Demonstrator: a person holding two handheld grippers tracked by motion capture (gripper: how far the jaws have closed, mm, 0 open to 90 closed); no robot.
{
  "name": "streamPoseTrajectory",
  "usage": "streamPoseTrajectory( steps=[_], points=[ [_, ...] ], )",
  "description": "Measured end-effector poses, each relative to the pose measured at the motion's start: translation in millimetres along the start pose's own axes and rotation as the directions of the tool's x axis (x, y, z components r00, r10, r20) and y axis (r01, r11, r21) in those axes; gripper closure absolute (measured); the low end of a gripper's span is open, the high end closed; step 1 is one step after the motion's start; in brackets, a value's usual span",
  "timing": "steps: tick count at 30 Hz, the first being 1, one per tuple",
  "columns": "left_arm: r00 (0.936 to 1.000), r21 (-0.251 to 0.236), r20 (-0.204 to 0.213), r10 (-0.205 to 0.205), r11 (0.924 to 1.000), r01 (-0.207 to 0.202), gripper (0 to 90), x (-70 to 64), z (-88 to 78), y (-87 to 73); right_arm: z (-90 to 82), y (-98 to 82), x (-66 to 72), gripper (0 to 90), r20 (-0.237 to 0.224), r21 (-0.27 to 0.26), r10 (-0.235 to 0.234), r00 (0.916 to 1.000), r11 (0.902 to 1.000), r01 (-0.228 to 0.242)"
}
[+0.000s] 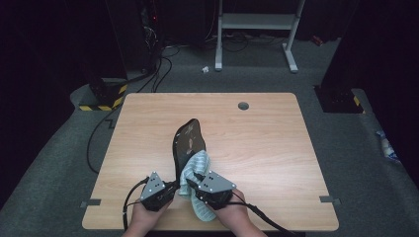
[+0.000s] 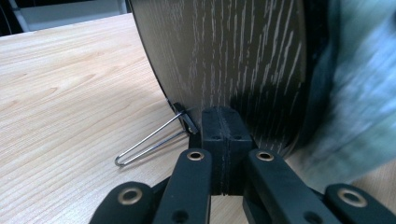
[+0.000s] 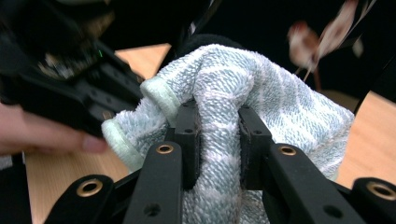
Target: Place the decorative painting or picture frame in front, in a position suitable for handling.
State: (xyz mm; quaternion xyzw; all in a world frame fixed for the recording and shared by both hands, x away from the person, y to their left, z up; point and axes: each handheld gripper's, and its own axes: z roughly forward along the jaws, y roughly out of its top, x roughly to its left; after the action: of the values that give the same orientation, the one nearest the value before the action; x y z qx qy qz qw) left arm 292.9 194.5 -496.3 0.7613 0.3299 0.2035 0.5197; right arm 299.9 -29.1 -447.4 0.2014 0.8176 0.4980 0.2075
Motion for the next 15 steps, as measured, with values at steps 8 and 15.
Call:
streamPoseTrajectory(
  steps=[8, 15],
  points=[
    [1.0000, -0.003, 0.000, -0.008, 1.0000, 0.008, 89.6, 0.7, -0.6, -0.3, 21.5, -39.7, -7.6, 73.3, 0.008, 0.122, 0.040, 0.9992, 0.9916, -0.041],
    [1.0000, -0.006, -0.001, -0.010, 0.9999, 0.010, 89.6, 0.9, -0.7, -0.5, 31.2, -60.7, -13.5, 73.3, 0.016, 0.196, 0.073, 0.9972, 0.9778, -0.074]
  ],
)
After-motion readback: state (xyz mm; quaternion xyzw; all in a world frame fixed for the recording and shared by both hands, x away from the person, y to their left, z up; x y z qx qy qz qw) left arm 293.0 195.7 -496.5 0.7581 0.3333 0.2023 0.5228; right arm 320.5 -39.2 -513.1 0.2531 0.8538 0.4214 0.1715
